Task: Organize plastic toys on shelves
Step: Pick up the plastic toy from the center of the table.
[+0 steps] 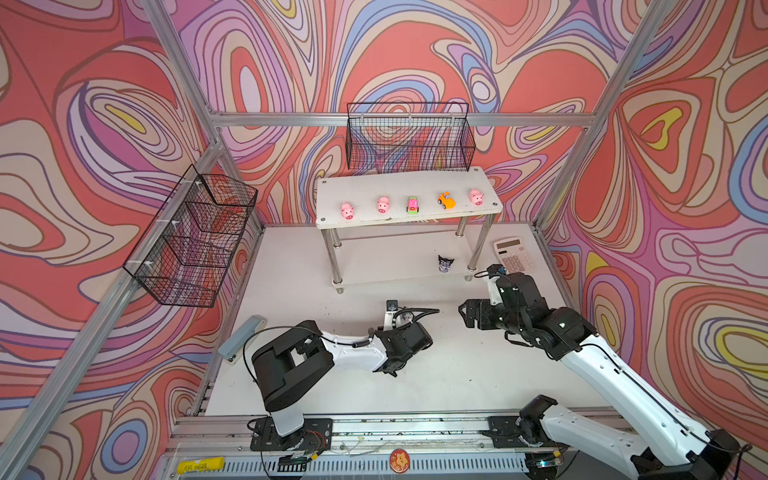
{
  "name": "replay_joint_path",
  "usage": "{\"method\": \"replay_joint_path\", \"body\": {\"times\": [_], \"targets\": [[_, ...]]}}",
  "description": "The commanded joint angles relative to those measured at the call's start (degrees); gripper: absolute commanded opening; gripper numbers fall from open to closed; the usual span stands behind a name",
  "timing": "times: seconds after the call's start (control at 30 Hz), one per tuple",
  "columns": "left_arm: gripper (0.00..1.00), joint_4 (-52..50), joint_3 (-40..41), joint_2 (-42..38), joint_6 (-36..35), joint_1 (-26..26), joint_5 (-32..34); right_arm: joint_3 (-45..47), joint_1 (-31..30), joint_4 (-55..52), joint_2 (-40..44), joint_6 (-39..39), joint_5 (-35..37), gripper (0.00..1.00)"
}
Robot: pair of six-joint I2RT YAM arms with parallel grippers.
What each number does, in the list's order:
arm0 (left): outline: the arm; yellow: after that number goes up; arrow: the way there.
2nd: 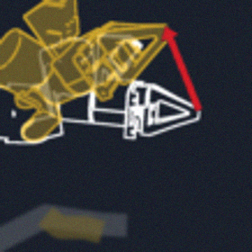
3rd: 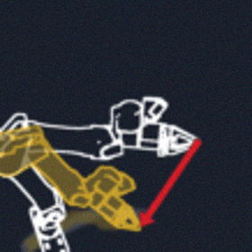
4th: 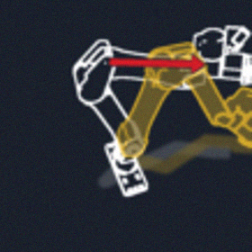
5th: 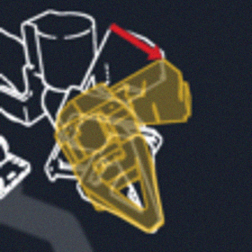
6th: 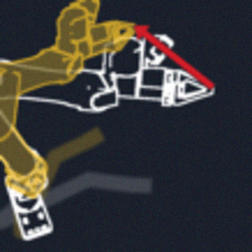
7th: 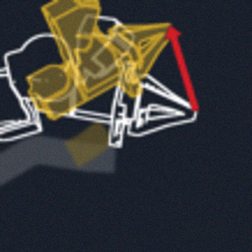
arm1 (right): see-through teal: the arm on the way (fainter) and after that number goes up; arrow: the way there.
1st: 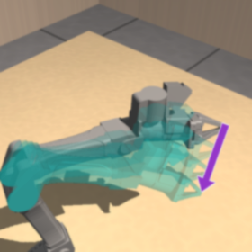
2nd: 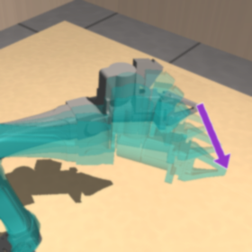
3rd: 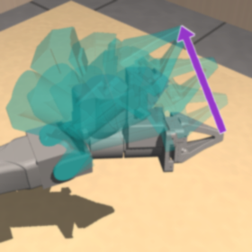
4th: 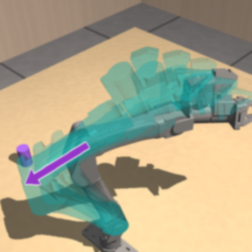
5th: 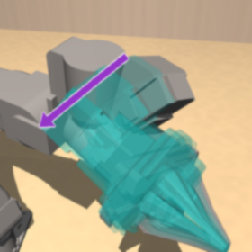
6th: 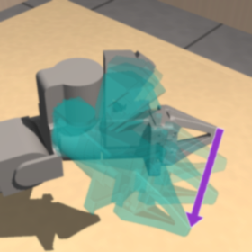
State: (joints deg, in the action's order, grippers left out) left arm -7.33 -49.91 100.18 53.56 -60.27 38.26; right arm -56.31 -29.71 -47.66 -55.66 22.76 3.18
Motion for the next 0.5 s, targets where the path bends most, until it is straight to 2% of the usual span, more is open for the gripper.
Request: {"method": "replay_joint_path", "body": {"times": [0.0,0.47], "targets": [[0.41,-2.32,-1.42,-0.73,-0.04,0.42,1.46,-1.43,-0.25,-0.75,0.11,-0.64,0.32,0.98],[0.37,-5.17,-1.24,-3.89,0.32,0.35,1.74,-1.78,-0.27,-0.61,0.11,-0.80,0.14,0.98]]}}
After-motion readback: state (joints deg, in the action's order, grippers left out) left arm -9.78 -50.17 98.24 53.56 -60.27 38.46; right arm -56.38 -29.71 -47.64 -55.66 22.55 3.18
